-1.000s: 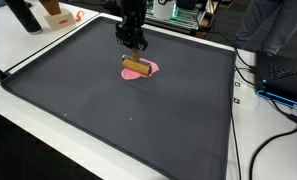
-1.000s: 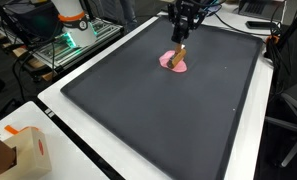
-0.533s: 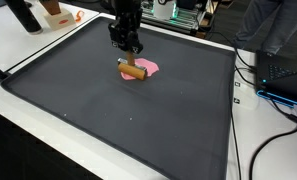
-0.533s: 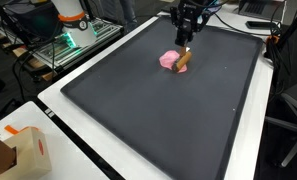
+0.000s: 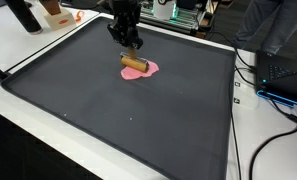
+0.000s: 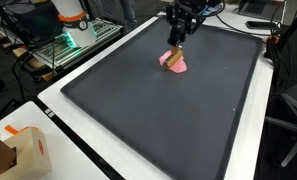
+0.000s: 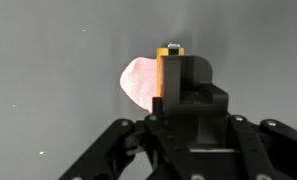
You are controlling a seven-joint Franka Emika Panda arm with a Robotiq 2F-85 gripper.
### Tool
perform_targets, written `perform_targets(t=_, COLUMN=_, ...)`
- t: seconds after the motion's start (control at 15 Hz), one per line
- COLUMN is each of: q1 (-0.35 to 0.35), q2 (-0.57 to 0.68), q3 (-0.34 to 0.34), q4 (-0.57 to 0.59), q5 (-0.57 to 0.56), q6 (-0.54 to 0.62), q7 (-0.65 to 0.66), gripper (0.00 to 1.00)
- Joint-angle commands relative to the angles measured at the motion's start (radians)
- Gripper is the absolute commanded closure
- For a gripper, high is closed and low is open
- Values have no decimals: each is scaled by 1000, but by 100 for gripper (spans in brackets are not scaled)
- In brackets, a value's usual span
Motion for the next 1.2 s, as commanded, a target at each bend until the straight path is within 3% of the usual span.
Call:
perform_targets(t=0.0, q1=-11, q2=72, q3=0, q4=48, q5=18, q6=-115, q7=-22, gripper=77)
perform_targets(t=0.73, q1=-10, q2=173, q3=8, q4=184, q5=21, q6=-329, q7=-46, gripper=77)
perform_targets(t=1.13, q1=-10, q2=109, q3=16, q4=112, q5=6, q6=-179, q7=-52, gripper=77)
